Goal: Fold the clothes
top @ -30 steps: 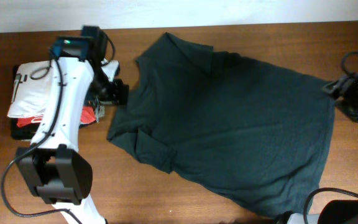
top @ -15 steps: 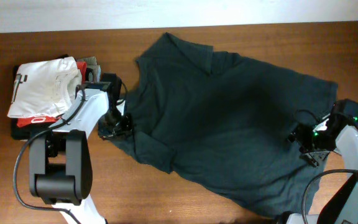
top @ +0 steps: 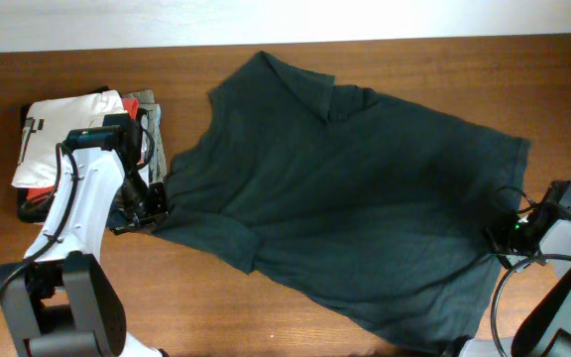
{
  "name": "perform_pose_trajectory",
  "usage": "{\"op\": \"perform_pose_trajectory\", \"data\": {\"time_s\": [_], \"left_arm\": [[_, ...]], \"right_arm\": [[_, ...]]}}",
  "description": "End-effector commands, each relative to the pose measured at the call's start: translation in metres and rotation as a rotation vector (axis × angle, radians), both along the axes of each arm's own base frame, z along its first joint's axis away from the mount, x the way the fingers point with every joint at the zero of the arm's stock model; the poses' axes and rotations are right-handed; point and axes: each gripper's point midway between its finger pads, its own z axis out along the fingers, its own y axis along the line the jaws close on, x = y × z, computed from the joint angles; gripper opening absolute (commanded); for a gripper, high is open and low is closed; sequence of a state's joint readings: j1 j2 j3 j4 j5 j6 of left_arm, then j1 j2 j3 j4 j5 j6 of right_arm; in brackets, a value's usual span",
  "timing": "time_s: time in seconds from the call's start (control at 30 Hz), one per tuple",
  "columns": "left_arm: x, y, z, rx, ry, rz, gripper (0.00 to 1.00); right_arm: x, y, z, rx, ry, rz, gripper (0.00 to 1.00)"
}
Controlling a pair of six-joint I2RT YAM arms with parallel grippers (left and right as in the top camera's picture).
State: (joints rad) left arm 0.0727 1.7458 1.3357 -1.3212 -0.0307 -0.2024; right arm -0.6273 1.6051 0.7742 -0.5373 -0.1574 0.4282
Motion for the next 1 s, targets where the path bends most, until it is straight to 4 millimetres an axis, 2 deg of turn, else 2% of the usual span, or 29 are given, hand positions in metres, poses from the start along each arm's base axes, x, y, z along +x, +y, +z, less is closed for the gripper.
{"op": "perform_pose_trajectory", "data": {"time_s": [0.0, 0.03, 0.07, 0.13, 0.17, 0.2, 0.23, 0.27, 0.3, 0.33, 0.37, 0.4, 0.43, 0.5, 0.53, 0.6, 0.63, 0.67, 0.7, 0.8, 0.87, 0.9, 0.97], "left_arm": [[0.002, 0.004, 0.004, 0.021, -0.017, -0.014, 0.06], [0.003, 0.004, 0.004, 0.018, -0.022, -0.013, 0.13], [0.005, 0.003, 0.004, 0.014, -0.029, -0.013, 0.35], [0.006, 0.0, 0.004, 0.0, -0.036, -0.015, 0.53], [0.009, -0.005, 0.003, -0.021, -0.049, -0.017, 0.54], [0.015, -0.012, 0.003, -0.044, -0.071, -0.024, 0.55], [0.022, -0.02, 0.002, -0.07, -0.1, -0.045, 0.55], [0.033, -0.033, 0.002, -0.106, -0.145, -0.101, 0.55], [0.043, -0.042, 0.003, -0.114, -0.187, -0.155, 0.55], [0.059, -0.054, 0.003, -0.115, -0.256, -0.224, 0.55], [0.074, -0.064, 0.005, -0.115, -0.319, -0.283, 0.55], [0.098, -0.08, 0.011, -0.112, -0.427, -0.388, 0.54], [0.122, -0.094, 0.018, -0.105, -0.534, -0.467, 0.49], [0.153, -0.109, 0.026, -0.098, -0.667, -0.518, 0.48], [0.174, -0.119, 0.021, -0.117, -0.731, -0.544, 0.47], [0.197, -0.137, -0.004, -0.183, -0.782, -0.603, 0.45], [0.21, -0.142, -0.019, -0.187, -0.806, -0.623, 0.43], [0.229, -0.146, -0.039, -0.169, -0.855, -0.669, 0.37], [0.239, -0.147, -0.055, -0.146, -0.875, -0.721, 0.35], [0.245, -0.141, -0.081, -0.109, -0.86, -0.717, 0.3], [0.246, -0.125, -0.1, -0.032, -0.815, -0.693, 0.27], [0.246, -0.111, -0.108, 0.026, -0.789, -0.672, 0.22], [0.246, -0.087, -0.111, 0.101, -0.762, -0.567, 0.18]], "right_arm": [[-0.023, -0.013, -0.047, -0.054, 0.141, -0.135, 0.14], [-0.011, -0.023, -0.048, -0.078, 0.094, -0.179, 0.1], [0.008, -0.036, -0.042, -0.115, 0.018, -0.209, 0.08], [0.025, -0.052, -0.03, -0.161, -0.033, -0.216, 0.06], [0.032, -0.064, -0.021, -0.209, -0.044, -0.213, 0.05], [0.039, -0.068, -0.015, -0.219, -0.056, -0.194, 0.06], [0.046, -0.071, -0.007, -0.213, -0.071, -0.189, 0.2], [0.059, -0.069, 0.007, -0.173, -0.112, -0.171, 0.48], [0.07, -0.067, 0.022, -0.142, -0.152, -0.126, 0.54], [0.08, -0.065, 0.048, -0.122, -0.197, -0.075, 0.56], [0.081, -0.065, 0.069, -0.126, -0.209, -0.057, 0.57], [0.084, -0.063, 0.105, -0.137, -0.242, -0.036, 0.57], [0.085, -0.057, 0.137, -0.14, -0.288, -0.006, 0.57], [0.08, -0.039, 0.183, -0.133, -0.372, 0.047, 0.58], [0.073, -0.019, 0.212, -0.108, -0.447, 0.079, 0.6], [0.057, 0.006, 0.237, -0.087, -0.499, 0.124, 0.61], [0.051, 0.013, 0.24, -0.088, -0.492, 0.142, 0.61], [0.047, 0.035, 0.235, -0.076, -0.462, 0.259, 0.61], [0.047, 0.048, 0.229, -0.072, -0.436, 0.342, 0.61], [0.048, 0.061, 0.222, -0.054, -0.403, 0.381, 0.61], [0.049, 0.066, 0.217, -0.037, -0.387, 0.395, 0.61], [0.049, 0.066, 0.214, -0.028, -0.374, 0.394, 0.61], [0.049, 0.06, 0.204, -0.039, -0.332, 0.38, 0.62]]}}
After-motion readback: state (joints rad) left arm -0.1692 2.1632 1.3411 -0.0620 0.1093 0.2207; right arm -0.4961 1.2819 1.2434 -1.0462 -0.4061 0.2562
